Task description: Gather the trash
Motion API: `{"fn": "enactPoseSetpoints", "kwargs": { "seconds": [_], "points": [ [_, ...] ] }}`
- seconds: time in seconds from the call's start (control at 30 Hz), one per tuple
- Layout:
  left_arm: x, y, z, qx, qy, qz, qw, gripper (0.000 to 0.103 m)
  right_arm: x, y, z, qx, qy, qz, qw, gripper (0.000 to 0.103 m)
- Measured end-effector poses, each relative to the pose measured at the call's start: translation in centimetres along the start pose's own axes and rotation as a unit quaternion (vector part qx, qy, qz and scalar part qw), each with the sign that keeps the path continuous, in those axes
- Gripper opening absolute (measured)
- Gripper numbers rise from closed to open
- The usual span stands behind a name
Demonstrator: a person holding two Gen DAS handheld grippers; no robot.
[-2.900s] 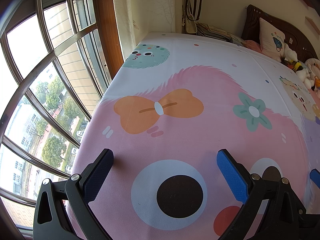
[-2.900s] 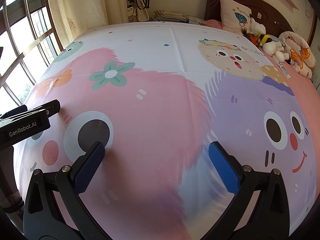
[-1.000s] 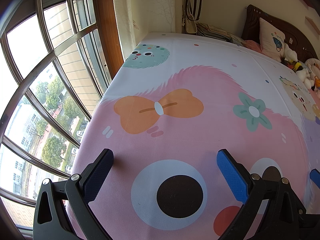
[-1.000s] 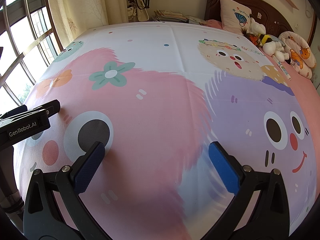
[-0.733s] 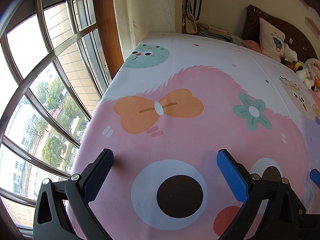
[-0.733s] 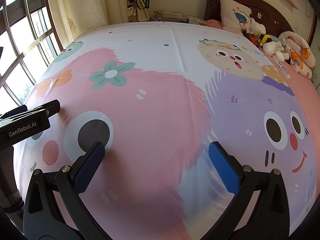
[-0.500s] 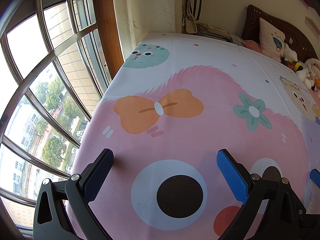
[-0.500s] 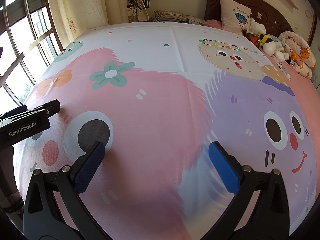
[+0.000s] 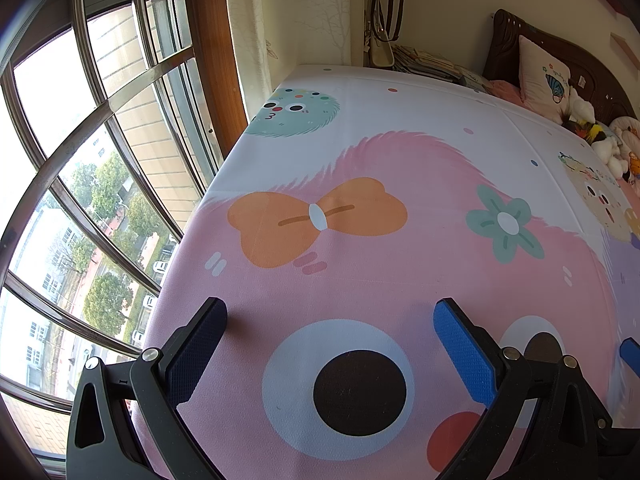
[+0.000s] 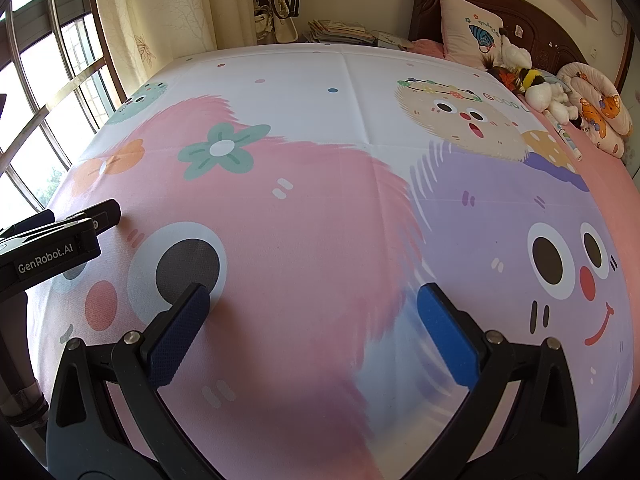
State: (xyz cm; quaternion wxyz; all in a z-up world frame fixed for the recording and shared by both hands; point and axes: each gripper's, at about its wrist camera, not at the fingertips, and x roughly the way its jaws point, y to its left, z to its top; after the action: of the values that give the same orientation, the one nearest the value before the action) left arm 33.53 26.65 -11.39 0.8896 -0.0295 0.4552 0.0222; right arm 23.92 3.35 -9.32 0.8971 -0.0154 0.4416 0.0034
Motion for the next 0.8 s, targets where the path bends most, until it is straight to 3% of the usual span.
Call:
{"fn": "enactPoseSetpoints", "kwargs": {
  "seconds": [0.8],
  "points": [
    [-0.06, -0.02, -0.01, 0.000, 0.000, 0.000, 1.0000, 0.102, 0.10, -0.01, -0.19, 0.000, 0.000, 0.000, 1.000, 0.103]
  ]
}}
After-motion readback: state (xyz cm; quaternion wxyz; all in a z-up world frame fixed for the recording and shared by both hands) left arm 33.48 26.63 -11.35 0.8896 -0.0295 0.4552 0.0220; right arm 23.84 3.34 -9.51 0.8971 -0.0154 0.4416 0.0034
